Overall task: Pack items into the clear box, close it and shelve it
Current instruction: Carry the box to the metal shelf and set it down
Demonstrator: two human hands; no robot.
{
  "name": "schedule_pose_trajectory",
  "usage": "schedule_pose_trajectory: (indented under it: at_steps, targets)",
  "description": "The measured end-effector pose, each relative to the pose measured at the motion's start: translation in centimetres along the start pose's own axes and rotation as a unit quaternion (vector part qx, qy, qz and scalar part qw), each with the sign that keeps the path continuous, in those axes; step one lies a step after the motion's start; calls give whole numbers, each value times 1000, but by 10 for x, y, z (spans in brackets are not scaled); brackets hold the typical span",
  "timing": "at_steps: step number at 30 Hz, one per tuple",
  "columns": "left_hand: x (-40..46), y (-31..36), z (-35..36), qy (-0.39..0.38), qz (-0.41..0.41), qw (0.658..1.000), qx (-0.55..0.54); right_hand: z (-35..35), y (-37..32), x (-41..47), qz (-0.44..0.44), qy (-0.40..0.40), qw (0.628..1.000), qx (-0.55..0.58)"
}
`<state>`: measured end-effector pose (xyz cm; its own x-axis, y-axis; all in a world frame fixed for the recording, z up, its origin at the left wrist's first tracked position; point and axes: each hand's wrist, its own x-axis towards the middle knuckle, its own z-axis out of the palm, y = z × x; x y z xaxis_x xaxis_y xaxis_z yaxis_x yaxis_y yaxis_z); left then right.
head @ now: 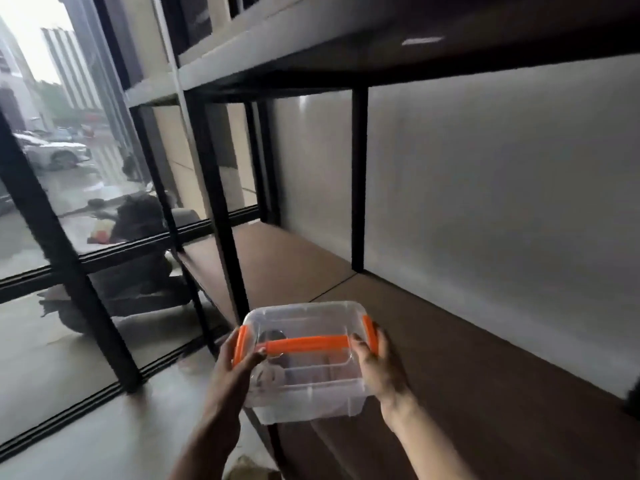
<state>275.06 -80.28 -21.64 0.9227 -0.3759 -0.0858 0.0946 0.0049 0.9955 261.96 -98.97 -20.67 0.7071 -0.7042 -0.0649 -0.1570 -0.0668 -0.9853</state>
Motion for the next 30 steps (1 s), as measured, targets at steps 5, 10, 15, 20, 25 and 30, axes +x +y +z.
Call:
schedule_pose_trajectory:
  at_steps: [5, 10, 15, 20, 25, 30]
  targets:
    - [58, -12, 83, -151, -23, 988, 31, -50, 21, 22, 41, 160, 986, -4]
    - [78, -11, 144, -312, -13, 945, 91, -76, 33, 15, 117, 291, 949, 24]
    - [82, -45, 173, -371, -40, 925, 77, -86, 55, -9, 128, 405, 905, -27]
    - [83, -86, 191, -402, -53, 907, 111, -91, 85, -30, 182, 422, 887, -35]
    - [73, -108, 193, -419, -55, 892, 158, -92, 107, -42, 218, 414, 880, -82]
    - [47, -88, 192, -449, -36, 880, 148, -89, 126, -44, 239, 402, 876, -119]
